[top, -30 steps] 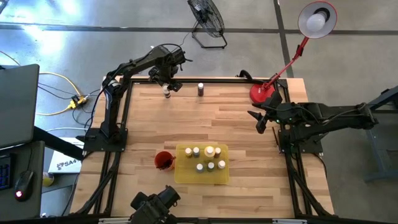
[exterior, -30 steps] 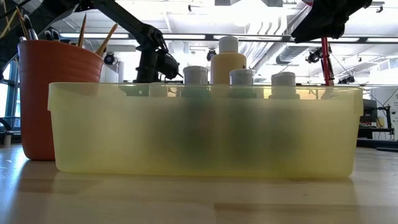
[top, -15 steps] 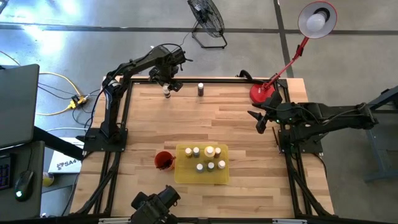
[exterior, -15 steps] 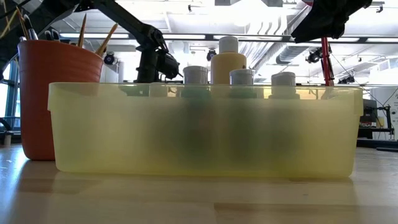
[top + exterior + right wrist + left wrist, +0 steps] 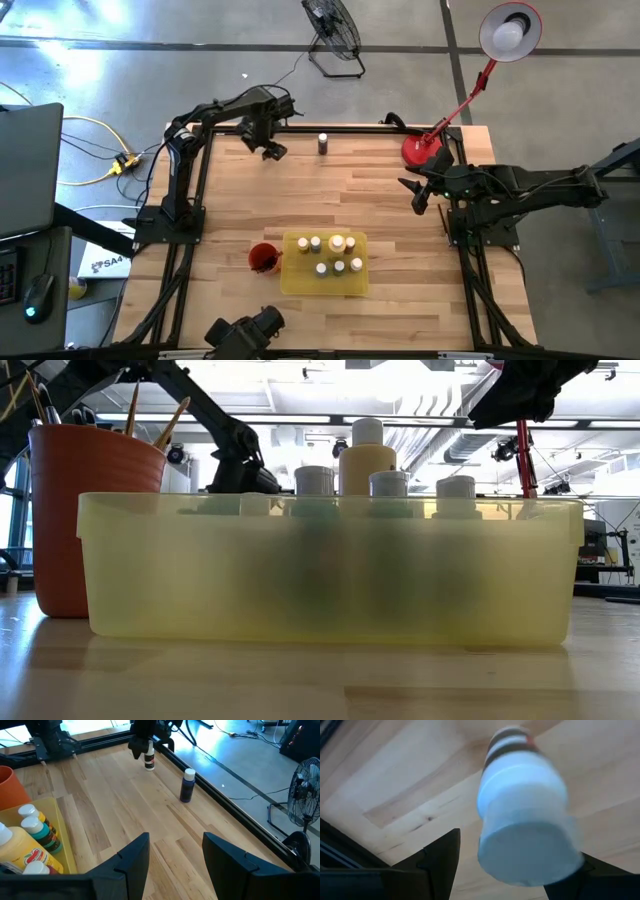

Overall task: Pick & Place Paint Supplies
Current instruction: Put the white paint bottle into the yellow bin

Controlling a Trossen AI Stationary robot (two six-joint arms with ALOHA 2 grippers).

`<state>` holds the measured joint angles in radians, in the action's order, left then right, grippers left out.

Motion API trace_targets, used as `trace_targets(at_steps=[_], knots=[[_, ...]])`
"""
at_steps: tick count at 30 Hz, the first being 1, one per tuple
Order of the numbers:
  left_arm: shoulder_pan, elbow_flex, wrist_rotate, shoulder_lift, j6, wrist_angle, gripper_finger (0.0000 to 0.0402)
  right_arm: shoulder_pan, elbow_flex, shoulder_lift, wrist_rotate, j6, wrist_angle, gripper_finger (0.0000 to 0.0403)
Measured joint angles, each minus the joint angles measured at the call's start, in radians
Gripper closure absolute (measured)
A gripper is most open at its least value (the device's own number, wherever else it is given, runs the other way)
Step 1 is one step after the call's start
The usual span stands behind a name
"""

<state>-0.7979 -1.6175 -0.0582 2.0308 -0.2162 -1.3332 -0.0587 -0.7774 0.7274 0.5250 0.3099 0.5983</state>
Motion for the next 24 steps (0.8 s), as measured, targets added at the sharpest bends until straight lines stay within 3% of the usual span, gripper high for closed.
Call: trace_targets(at_steps=[24], knots=[[0.000,0.011,0.031,0.000,0.002,0.080,0.0167,0.000,0.000,0.000,0.000,-0.001,0.000,0.0229]])
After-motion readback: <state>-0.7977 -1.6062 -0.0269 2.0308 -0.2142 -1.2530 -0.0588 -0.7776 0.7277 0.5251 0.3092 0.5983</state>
